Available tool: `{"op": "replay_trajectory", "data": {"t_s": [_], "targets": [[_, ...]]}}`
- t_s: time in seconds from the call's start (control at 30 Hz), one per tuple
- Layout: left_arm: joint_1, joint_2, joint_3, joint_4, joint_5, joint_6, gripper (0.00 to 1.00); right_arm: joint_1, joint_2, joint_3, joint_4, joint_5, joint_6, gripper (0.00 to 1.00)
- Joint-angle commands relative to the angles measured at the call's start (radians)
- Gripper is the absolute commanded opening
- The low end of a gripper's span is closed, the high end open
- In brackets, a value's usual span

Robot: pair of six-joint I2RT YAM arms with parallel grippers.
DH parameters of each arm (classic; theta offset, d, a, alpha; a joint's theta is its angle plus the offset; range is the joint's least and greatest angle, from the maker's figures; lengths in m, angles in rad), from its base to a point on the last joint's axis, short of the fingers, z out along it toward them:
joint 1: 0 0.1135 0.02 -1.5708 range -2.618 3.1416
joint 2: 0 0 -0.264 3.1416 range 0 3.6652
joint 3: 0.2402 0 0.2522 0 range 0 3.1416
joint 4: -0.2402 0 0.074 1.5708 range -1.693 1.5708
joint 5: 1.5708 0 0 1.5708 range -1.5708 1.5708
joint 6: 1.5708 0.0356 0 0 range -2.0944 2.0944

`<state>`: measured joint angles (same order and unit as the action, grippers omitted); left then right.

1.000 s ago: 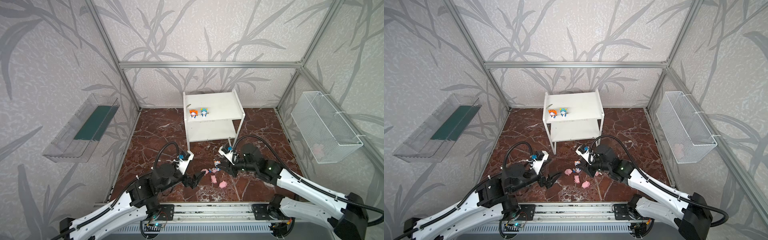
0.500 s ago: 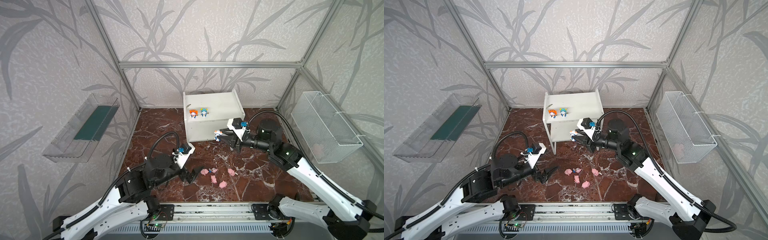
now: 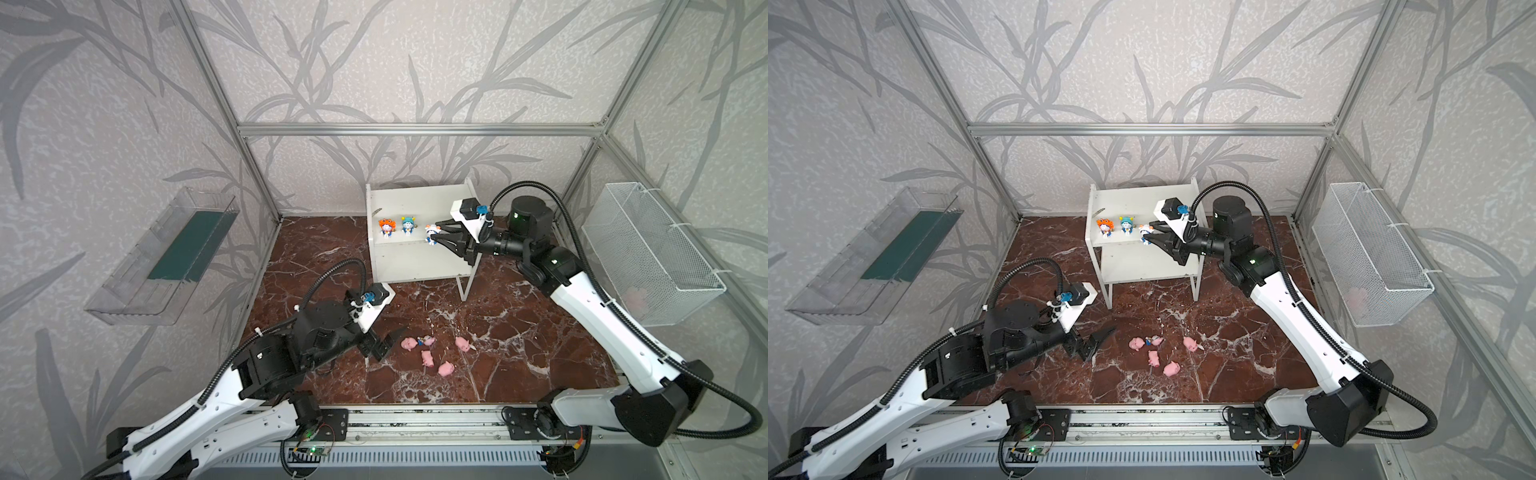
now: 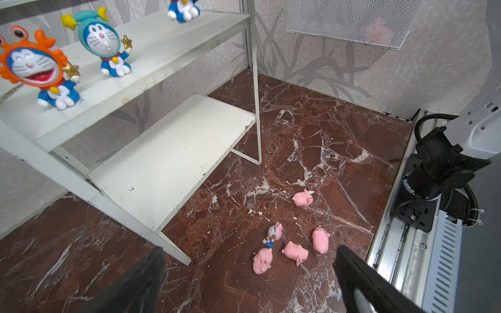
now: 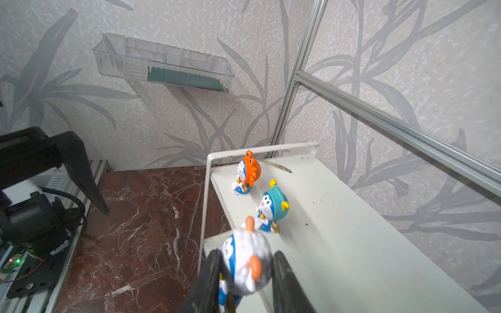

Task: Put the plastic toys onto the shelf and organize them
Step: 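Lift the white-hooded figure with the right gripper and carry it to the top shelf, then lower the white-hooded figure beside the teal figure and open the right gripper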

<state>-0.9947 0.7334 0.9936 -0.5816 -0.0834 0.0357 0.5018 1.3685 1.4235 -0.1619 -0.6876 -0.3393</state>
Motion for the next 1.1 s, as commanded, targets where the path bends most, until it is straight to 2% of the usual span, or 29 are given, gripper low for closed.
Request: {"op": "replay_trajectory", "data": {"t_s": [0.0,0.53,1.07], "targets": [[-0.004,-0.003,0.020,-0.028,-0.024,0.054,0.99,-0.012,0.026,0.038,0.029,-0.055,-0.051,0.19],[-0.002,-0.003,-0.013,0.013,-0.021,0.114,0.99,-0.046,0.100,0.052,0.082,0.028,-0.063,0.19],[0.000,-0.047,-0.061,0.028,-0.026,0.115,0.99,-0.059,0.123,0.041,0.095,0.114,-0.091,0.21]]}}
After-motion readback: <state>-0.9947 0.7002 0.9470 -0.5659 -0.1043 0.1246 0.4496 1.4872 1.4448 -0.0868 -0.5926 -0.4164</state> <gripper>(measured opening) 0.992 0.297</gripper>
